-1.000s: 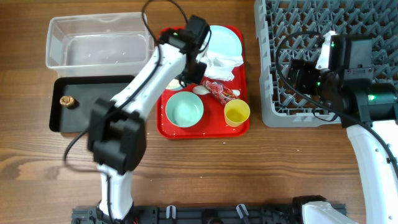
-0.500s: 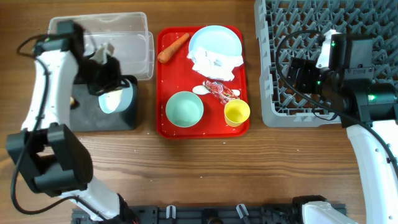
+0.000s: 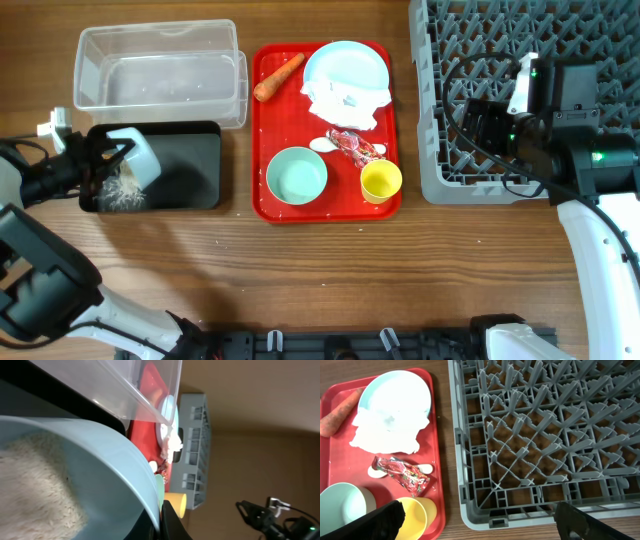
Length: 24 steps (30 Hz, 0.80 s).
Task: Sort waste into correct bins and load items into the dishwasher rack
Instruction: 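Tip the light blue bowl over the black tray, pouring rice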
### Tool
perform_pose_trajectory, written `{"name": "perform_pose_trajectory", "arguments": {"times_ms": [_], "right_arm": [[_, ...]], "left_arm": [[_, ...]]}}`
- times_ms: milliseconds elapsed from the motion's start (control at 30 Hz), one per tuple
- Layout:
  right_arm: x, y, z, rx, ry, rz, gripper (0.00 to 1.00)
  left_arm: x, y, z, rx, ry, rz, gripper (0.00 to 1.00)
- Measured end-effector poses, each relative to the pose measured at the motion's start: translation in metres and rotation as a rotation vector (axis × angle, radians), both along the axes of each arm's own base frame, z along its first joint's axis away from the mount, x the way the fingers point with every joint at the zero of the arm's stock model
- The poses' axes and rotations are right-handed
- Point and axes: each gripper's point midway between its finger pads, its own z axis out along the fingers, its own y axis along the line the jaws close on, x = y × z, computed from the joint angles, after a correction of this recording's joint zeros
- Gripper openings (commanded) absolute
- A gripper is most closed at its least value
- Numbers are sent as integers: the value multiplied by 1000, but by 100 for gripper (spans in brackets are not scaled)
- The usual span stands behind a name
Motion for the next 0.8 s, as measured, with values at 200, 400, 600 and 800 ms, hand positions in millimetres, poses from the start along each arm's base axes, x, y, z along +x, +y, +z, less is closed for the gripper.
{"name": "perform_pose_trajectory", "arguments": {"times_ms": [200,400,600,800], "right_arm": [[0,0,0,0,1,0,100],[-1,0,0,0,3,0,100],[-1,0,0,0,3,0,100],[-1,0,-1,0,4,0,100]], "left_arm": [[15,0,-1,-171,-86,38,4],[14,-5,28,-365,-95,93,4],[12,-7,33,-420,-57,110,4],[11,-7,33,-425,-50,111,4]]}}
